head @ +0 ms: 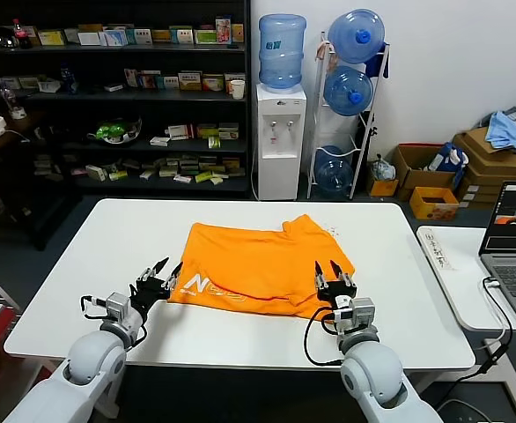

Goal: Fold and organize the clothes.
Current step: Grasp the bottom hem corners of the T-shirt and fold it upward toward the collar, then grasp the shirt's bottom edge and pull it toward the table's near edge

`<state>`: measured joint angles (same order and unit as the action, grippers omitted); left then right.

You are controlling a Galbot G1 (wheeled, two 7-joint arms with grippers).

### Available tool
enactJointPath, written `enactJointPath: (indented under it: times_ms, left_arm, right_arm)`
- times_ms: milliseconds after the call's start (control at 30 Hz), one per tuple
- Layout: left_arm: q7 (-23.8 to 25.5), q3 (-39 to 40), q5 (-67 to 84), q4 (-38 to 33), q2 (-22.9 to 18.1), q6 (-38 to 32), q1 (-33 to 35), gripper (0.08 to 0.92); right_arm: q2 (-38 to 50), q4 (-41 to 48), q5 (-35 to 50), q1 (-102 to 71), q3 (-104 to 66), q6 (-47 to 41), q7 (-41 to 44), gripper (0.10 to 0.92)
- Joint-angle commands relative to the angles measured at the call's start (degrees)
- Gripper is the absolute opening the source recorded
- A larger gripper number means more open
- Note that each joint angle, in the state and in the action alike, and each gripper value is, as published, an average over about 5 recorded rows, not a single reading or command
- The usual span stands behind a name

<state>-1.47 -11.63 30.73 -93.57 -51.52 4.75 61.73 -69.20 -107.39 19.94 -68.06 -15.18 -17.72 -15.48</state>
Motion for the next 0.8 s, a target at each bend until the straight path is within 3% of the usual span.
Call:
enactJointPath:
  times_ms: [33, 200, 333, 800]
  left_arm:
    - [-0.87, -2.20, -0.83, -4.82, 1.25, 1.97, 7.57, 0.618]
    - [-0.97, -3.21, 0.62, -6.59, 0.11, 2.61, 11.57, 0.754]
    - [-0.58, -3.11, 0.80, -4.27, -1.72, 2.46, 11.09, 0.816]
    - [0.98, -1.97, 2.16, 2.80, -2.01, 2.96, 7.05, 0.823]
  right_arm:
    - [1.73, -2.39, -2.52, -5.42, -4.54, 0.90, 2.58, 0.641]
    - [4.71, -6.05, -2.44, -15.50, -9.54, 0.96, 6.03, 0.778]
    - [5.40, -6.45, -0.87, -19.84, -11.28, 0.92, 8.06, 0.819]
    - [2.13, -2.86, 2.14, -16.56, -8.65, -1.83, 7.74, 0.823]
